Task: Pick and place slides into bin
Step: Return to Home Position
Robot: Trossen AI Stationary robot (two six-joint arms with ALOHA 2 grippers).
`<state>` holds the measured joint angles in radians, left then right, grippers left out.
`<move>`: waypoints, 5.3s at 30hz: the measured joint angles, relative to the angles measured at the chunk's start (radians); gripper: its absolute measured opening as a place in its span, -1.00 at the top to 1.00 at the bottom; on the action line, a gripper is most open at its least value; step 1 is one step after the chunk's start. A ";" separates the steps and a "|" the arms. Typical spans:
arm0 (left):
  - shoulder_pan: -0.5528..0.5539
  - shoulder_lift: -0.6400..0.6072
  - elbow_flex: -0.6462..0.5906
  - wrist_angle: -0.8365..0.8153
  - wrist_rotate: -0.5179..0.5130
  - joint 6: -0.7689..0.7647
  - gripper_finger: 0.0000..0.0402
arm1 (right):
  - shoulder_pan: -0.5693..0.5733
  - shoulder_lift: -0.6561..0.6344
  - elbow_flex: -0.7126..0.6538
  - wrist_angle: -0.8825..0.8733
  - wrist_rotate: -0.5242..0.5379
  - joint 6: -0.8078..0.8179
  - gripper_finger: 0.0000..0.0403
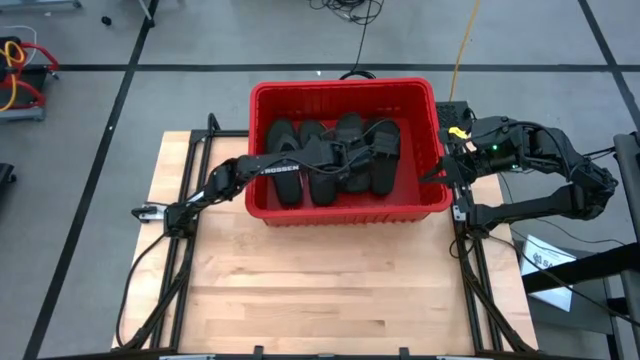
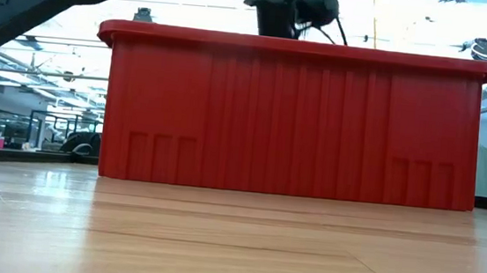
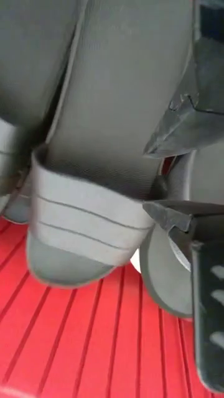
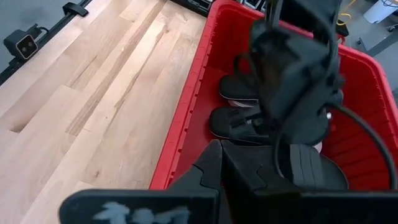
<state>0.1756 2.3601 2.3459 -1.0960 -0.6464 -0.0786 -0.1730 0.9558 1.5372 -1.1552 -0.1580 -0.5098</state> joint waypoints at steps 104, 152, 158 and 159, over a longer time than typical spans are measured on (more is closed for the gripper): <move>-0.331 -2.357 -2.059 1.007 0.907 -0.110 0.94 | 0.075 -0.839 -1.186 1.297 -1.057 0.730 1.00; -0.349 -2.351 -2.336 1.256 1.207 -0.045 0.96 | 0.249 -0.859 -1.523 1.724 -1.025 0.909 1.00; -0.366 -2.351 -2.336 1.233 1.279 -0.005 0.95 | 0.249 -0.859 -1.523 1.700 -1.025 0.903 1.00; -0.369 -2.350 -2.336 1.229 1.280 -0.001 0.93 | 0.249 -0.859 -1.523 1.700 -1.025 0.891 1.00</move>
<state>-0.1929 0.0097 0.0098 0.1335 0.6335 -0.0798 0.0761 0.0967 0.0139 0.5446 -1.1833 0.3811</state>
